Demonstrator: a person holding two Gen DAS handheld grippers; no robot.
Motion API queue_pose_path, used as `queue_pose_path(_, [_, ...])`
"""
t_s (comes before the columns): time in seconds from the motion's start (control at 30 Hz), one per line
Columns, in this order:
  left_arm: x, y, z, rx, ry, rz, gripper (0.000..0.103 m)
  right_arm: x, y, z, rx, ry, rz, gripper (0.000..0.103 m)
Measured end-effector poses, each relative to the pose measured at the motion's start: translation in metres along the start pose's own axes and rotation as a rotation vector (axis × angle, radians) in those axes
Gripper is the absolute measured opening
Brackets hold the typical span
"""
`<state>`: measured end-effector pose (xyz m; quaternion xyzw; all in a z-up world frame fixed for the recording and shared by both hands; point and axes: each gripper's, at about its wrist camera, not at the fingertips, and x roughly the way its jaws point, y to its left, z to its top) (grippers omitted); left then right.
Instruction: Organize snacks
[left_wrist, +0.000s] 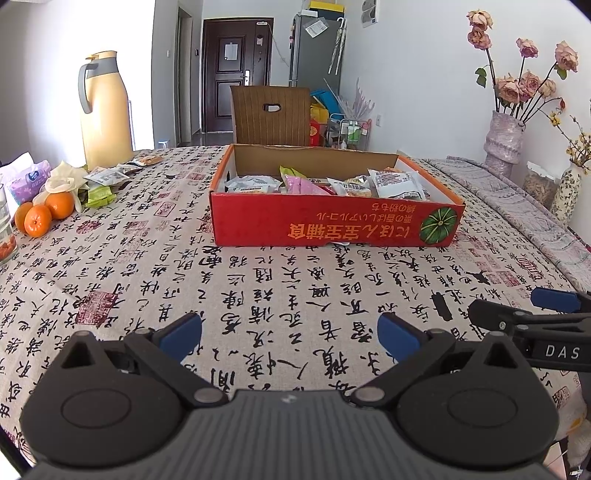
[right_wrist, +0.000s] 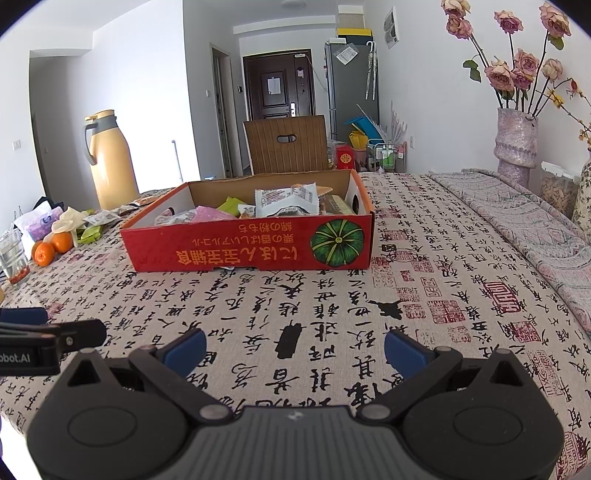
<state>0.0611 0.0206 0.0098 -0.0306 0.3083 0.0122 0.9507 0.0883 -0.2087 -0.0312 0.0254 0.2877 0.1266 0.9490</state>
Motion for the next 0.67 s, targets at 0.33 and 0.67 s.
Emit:
queue_pose_path(0.33, [-0.0007, -0.0003, 0.0002, 0.002, -0.006, 0.000, 0.103, 0.0000, -0.0001, -0.0002, 0.001, 0.001, 0.000, 0.103])
queue_pose_path(0.67, [-0.0008, -0.0004, -0.0008, 0.007, -0.014, -0.009, 0.103, -0.0025, 0.0017, -0.0043, 0.000, 0.007, 0.003, 0.103])
